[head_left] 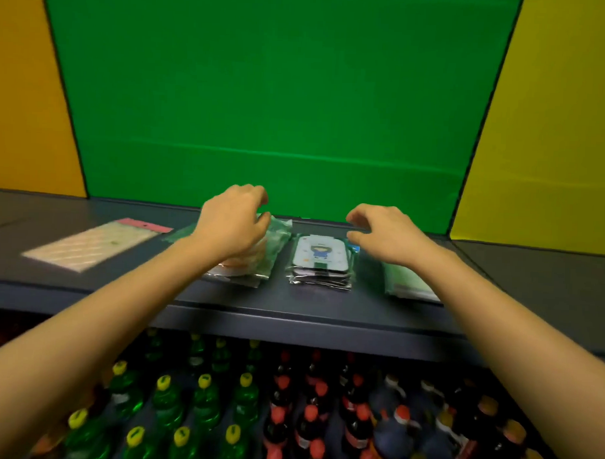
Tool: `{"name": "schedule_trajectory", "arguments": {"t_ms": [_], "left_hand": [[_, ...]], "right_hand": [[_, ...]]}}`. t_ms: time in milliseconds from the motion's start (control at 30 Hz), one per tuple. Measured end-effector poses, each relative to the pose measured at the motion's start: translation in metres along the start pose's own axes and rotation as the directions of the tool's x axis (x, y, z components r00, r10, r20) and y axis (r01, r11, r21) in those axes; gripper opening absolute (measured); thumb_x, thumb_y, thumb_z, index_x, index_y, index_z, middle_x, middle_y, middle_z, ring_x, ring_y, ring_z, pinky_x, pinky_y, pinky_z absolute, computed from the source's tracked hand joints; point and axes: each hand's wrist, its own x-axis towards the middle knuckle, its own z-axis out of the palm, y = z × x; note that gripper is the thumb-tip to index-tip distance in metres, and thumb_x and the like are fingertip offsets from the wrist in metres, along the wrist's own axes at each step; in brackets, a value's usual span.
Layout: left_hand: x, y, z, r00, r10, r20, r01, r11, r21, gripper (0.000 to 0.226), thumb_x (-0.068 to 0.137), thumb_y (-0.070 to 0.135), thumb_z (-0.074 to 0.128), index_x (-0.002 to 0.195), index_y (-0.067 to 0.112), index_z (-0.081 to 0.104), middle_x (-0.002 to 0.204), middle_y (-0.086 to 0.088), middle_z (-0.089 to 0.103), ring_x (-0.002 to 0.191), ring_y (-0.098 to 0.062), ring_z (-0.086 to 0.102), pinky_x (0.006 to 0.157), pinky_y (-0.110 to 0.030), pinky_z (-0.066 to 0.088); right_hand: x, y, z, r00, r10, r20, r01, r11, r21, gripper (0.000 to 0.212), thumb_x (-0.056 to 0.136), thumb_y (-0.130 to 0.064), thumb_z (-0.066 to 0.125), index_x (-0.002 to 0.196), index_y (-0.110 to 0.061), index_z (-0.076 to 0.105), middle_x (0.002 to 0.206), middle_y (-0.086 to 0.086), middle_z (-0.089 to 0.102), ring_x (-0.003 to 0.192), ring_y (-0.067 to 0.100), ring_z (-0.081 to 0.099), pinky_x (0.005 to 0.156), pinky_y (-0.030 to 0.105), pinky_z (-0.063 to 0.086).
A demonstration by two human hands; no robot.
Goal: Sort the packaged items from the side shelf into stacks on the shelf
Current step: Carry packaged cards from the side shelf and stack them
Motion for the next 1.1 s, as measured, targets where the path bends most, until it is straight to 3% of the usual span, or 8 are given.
{"name": "schedule_trajectory", "arguments": {"t_ms": [233,333,533,767,1100], "left_hand": [[-0.043,-0.064,-0.033,0.980,-0.195,-0.023,0.196,0.957,0.213,0.035,0.092,0.032,0.047,0.119,0.012,0.053,0.125,-0.009,0.060,0.116,-0.029,0.053,0.088,-0.039,0.044],[-0.075,-0.099,-0.053,0.945,-0.321,-0.056,0.324,0.908,0.267,0.033,0.092,0.031,0.045,0.119,0.013,0.052,0.125,-0.007,0.059,0.114,-0.029,0.055,0.084,-0.037,0.044],[-0.131,-0.170,-0.098,0.897,-0.434,-0.083,0.431,0.816,0.385,0.040,0.092,0.036,0.047,0.124,0.013,0.045,0.127,-0.006,0.057,0.115,-0.027,0.053,0.082,-0.038,0.047],[-0.175,-0.255,-0.139,0.857,-0.500,-0.127,0.498,0.739,0.453,0.042,0.092,0.036,0.045,0.126,0.012,0.045,0.127,-0.008,0.057,0.114,-0.027,0.055,0.079,-0.038,0.050],[-0.228,-0.380,-0.184,0.887,-0.451,-0.101,0.441,0.760,0.477,0.033,0.092,0.037,0.045,0.115,0.013,0.048,0.111,-0.006,0.062,0.100,-0.024,0.059,0.072,-0.034,0.047]], "right_hand": [[0.035,-0.066,0.026,0.970,-0.242,-0.005,0.242,0.969,0.048,0.040,0.089,-0.028,0.053,0.127,-0.016,0.053,0.131,0.005,0.059,0.119,0.027,0.054,0.099,0.038,0.045],[0.044,-0.116,0.041,0.920,-0.393,0.003,0.391,0.917,0.077,0.042,0.089,-0.026,0.051,0.129,-0.016,0.051,0.133,0.005,0.057,0.121,0.026,0.053,0.099,0.038,0.044],[0.052,-0.213,0.067,0.813,-0.583,0.013,0.578,0.808,0.114,0.042,0.090,-0.030,0.050,0.130,-0.019,0.049,0.132,0.004,0.056,0.121,0.024,0.052,0.098,0.039,0.045],[0.055,-0.318,0.097,0.762,-0.645,0.050,0.627,0.755,0.192,0.042,0.093,-0.029,0.046,0.133,-0.017,0.046,0.138,0.004,0.051,0.125,0.024,0.049,0.102,0.040,0.043],[0.071,-0.494,0.164,0.770,-0.627,0.119,0.583,0.767,0.267,0.044,0.093,-0.031,0.048,0.134,-0.015,0.046,0.136,0.007,0.053,0.122,0.027,0.051,0.098,0.040,0.046]]}}
